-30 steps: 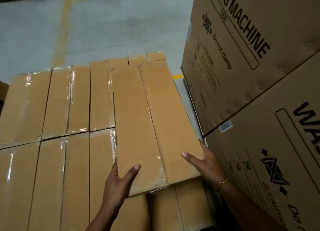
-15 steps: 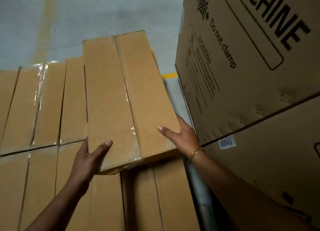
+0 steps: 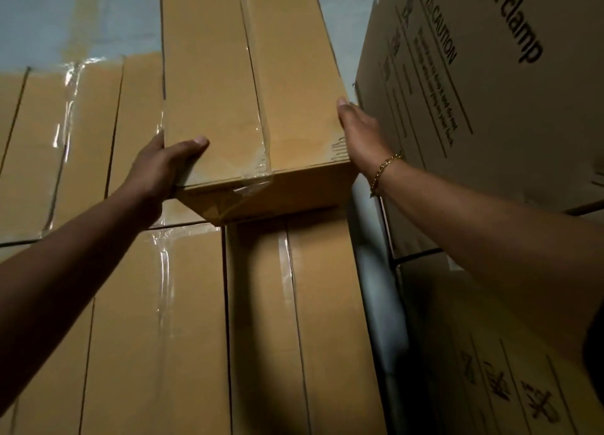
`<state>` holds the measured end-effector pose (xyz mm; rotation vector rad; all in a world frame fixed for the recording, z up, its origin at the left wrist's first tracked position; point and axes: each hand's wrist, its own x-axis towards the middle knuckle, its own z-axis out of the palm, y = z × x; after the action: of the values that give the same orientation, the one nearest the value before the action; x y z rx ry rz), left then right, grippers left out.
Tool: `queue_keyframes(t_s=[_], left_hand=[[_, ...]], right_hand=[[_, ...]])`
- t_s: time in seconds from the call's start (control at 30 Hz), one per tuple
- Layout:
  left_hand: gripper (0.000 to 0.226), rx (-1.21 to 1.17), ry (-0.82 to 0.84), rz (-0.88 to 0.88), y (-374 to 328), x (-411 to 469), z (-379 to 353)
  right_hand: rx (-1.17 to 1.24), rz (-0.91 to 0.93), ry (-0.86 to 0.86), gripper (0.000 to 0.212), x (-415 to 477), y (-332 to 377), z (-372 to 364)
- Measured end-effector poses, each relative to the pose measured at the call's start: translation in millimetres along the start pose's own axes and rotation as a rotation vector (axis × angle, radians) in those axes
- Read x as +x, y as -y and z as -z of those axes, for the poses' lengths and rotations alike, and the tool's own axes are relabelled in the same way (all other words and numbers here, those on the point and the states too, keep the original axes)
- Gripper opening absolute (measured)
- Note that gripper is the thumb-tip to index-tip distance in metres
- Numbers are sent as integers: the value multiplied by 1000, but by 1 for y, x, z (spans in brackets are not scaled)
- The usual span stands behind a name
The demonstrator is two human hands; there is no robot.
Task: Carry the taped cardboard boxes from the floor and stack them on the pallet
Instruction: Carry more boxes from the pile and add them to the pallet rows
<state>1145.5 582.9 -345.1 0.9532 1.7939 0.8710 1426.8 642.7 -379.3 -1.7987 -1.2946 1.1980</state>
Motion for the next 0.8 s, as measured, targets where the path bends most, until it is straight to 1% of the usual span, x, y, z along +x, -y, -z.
queue_keyframes(t_s=[0.13,0.3,0.4,0.43,0.47,0.57,0.67,0.73,0.77,0.8], left_hand=[[82,-5,6,28,-1,16,2],[88,-60,14,60,2,27,-10],[98,-70,25,90,5,31,-11],[98,-55,34,85,8,33,-10],[94,-43,42,77,12,35,-10],[64,-38,35,43,19,41,-12],[61,-51,-3,33,30,47,-15],[53,-46,-8,9,39,53,-15],[57,-59,-14,-1,41,54,-16],[65,-75,-15,-7,44,57,-15]], right_hand=[[-27,30,15,63,16,4,-5],[-43,24,-32,78,26,1,-4],[-39,11,-32,74,29,-9,-8],[-24,2,-26,71,31,-14,-9],[5,-2,-24,68,29,-16,-12],[79,-16,3,66,31,-24,-17],[205,-84,19,73,37,-37,-17],[288,-159,48,59,45,-59,-14],[308,-199,80,52,47,-70,-12],[321,-246,113,49,46,-79,-12]])
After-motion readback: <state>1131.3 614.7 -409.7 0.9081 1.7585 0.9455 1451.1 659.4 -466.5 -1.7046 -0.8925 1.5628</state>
